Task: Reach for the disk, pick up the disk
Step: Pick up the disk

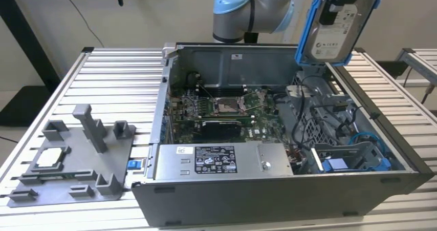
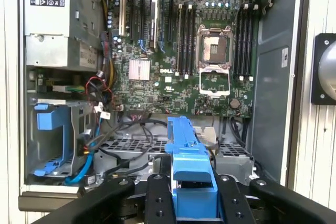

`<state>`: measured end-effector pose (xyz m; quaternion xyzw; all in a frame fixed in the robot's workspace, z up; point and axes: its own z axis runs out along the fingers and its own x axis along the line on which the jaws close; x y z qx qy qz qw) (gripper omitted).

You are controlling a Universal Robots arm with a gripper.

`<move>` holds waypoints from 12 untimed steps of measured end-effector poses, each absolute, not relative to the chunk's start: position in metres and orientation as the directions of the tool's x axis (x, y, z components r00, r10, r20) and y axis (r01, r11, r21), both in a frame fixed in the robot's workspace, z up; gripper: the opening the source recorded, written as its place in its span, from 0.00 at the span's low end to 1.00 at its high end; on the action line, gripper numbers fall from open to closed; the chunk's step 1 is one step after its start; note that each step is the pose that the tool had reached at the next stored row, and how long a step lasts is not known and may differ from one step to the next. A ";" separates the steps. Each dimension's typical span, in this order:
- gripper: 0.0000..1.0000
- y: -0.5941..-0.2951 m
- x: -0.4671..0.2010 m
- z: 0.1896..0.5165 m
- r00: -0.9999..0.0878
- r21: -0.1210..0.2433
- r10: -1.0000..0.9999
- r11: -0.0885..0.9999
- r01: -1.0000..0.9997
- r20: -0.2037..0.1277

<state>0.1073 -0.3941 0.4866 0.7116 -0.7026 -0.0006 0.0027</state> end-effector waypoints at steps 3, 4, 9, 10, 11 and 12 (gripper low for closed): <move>0.00 -0.405 0.107 0.487 0.013 0.005 -1.000 -0.013 -1.000 0.003; 0.00 -0.408 0.107 0.487 0.013 0.005 -1.000 -0.013 -1.000 0.003; 0.00 -0.434 0.107 0.487 0.013 0.005 -1.000 -0.013 -1.000 0.003; 0.00 -0.439 0.107 0.487 0.013 0.005 -1.000 -0.013 -1.000 0.003; 0.00 -0.443 0.107 0.487 0.013 0.005 -1.000 -0.013 -1.000 0.003; 0.00 -0.447 0.107 0.487 0.013 0.005 -1.000 -0.013 -1.000 0.003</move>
